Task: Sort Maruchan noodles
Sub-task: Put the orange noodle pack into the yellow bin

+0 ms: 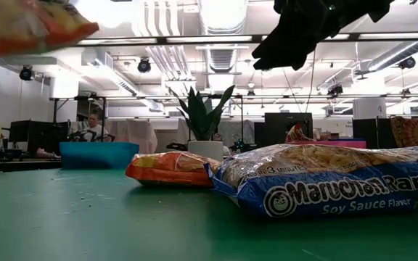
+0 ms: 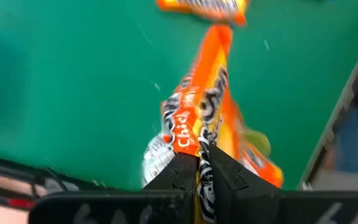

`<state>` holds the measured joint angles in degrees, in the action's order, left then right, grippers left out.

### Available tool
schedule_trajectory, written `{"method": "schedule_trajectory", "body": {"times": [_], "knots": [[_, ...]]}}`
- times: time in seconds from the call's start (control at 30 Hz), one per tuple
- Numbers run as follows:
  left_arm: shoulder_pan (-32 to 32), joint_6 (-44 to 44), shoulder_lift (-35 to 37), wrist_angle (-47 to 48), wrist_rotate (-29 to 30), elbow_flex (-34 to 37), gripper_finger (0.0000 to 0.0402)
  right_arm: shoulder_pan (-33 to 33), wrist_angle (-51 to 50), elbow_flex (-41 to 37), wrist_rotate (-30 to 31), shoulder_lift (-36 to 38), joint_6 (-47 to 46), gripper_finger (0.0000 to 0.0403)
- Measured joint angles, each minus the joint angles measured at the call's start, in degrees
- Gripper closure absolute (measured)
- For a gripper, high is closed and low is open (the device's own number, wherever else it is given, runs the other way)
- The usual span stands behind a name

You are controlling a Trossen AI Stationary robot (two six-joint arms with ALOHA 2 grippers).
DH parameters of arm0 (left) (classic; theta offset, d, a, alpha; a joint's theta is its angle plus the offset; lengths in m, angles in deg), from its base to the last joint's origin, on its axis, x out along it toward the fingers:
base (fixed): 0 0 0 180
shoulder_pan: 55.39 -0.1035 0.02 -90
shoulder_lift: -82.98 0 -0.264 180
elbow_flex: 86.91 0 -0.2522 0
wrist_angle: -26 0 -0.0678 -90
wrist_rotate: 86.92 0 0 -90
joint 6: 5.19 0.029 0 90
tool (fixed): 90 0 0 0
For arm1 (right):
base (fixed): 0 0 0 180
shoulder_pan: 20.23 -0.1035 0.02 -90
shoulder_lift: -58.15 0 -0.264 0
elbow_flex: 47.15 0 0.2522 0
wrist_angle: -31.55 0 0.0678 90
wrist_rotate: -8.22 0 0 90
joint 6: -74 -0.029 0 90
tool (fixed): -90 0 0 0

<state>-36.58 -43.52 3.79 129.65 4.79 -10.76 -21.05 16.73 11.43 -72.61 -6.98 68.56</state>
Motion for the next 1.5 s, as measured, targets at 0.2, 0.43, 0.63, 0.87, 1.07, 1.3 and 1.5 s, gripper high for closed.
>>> {"method": "schedule_trajectory", "body": {"times": [0.2,0.43,0.63,0.87,1.07,1.3,1.5], "knots": [[0.76,-1.24,-3.08,0.11,-2.73,2.91,0.0401,-0.04,-0.36,0.00,-0.09,-0.23,-0.09,0.0165],[0.94,-1.94,-4.43,0.14,-2.75,3.55,0.0401,-0.04,-0.38,-0.02,-0.09,-0.24,-0.07,0.0165],[1.34,-1.37,-2.81,-0.01,-2.73,5.84,0.0401,-0.04,-0.31,-0.02,-0.09,-0.24,-0.11,0.0165],[3.06,-4.30,3.17,0.14,-4.40,15.90,0.0401,-0.04,-0.30,-0.04,-0.09,-0.24,-0.11,0.0165],[3.17,-3.72,6.54,0.15,-4.18,17.87,0.0401,-0.04,0.04,-0.04,-0.07,-0.24,-0.18,0.0165],[3.51,-2.72,10.60,0.18,-3.05,20.47,0.0401,-0.04,0.04,-0.07,-0.07,-0.24,-0.70,0.0165],[4.11,-0.76,8.67,0.14,-9.14,24.45,0.0401,-0.04,0.02,-0.07,-0.06,-0.24,-0.70,0.0165]]}}
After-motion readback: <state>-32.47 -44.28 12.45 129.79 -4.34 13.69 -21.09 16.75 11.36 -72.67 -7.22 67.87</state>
